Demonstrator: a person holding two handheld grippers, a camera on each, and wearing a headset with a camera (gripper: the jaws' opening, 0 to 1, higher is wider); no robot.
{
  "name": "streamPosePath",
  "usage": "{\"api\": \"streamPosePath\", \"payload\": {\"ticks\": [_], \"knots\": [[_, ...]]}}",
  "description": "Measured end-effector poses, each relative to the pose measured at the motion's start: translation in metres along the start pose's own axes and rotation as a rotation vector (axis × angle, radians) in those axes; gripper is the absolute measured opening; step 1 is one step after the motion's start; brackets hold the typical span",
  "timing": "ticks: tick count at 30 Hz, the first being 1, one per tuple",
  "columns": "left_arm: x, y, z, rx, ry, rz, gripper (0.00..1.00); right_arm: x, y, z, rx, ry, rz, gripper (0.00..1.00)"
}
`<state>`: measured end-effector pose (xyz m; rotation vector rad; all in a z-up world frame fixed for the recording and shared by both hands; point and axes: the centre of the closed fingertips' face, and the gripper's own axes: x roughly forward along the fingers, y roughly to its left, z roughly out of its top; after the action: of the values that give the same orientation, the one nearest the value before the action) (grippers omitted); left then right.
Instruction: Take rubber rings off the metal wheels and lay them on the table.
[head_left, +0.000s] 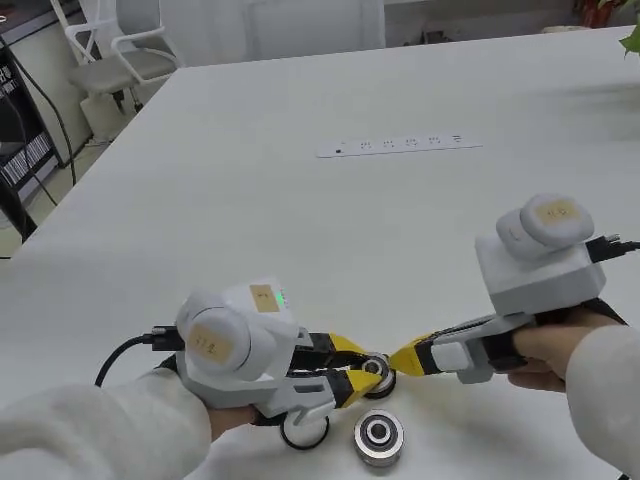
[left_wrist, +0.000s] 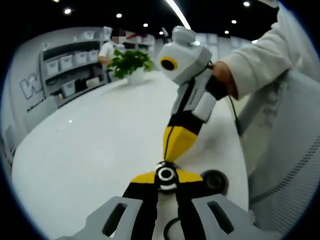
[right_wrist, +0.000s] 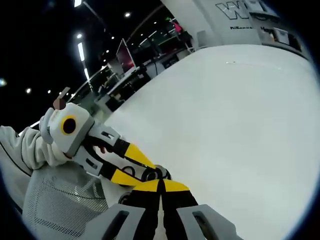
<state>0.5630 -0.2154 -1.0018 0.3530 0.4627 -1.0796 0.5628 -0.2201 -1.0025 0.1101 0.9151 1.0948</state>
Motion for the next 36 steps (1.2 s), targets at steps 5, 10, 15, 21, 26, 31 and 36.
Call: {"api": "streamPosePath", "payload": {"ticks": [5, 10, 15, 21, 26, 31, 36], "knots": [[-0.0001, -0.0004, 0.0001, -0.001, -0.002, -0.001, 0.14, 0.0001, 0.0003, 0.0008, 0.002, 0.002, 0.009, 0.0], [-0.0002, -0.0004, 0.0002, -0.001, -0.003, 0.0, 0.14, 0.0003, 0.0005, 0.0014, -0.001, 0.001, 0.014, 0.0], [-0.0003, -0.0004, 0.0001, 0.0, -0.003, -0.001, 0.14, 0.0005, 0.0013, 0.0017, 0.003, 0.001, 0.019, 0.0], [-0.0004, -0.0005, 0.0001, 0.003, -0.004, -0.001, 0.14, 0.0007, 0.0016, 0.0022, 0.004, -0.001, 0.025, 0.0], [-0.0006, -0.0006, 0.0002, 0.004, -0.005, -0.002, 0.14, 0.0007, 0.0023, 0.0033, 0.002, -0.005, 0.034, 0.0], [-0.0004, -0.0007, -0.0001, 0.005, -0.004, -0.002, 0.14, 0.0008, 0.0019, 0.0042, 0.003, -0.007, 0.038, 0.0], [-0.0003, -0.0005, -0.0001, 0.005, -0.004, -0.001, 0.14, 0.0007, 0.0031, 0.0047, 0.0, -0.008, 0.042, 0.0]]}}
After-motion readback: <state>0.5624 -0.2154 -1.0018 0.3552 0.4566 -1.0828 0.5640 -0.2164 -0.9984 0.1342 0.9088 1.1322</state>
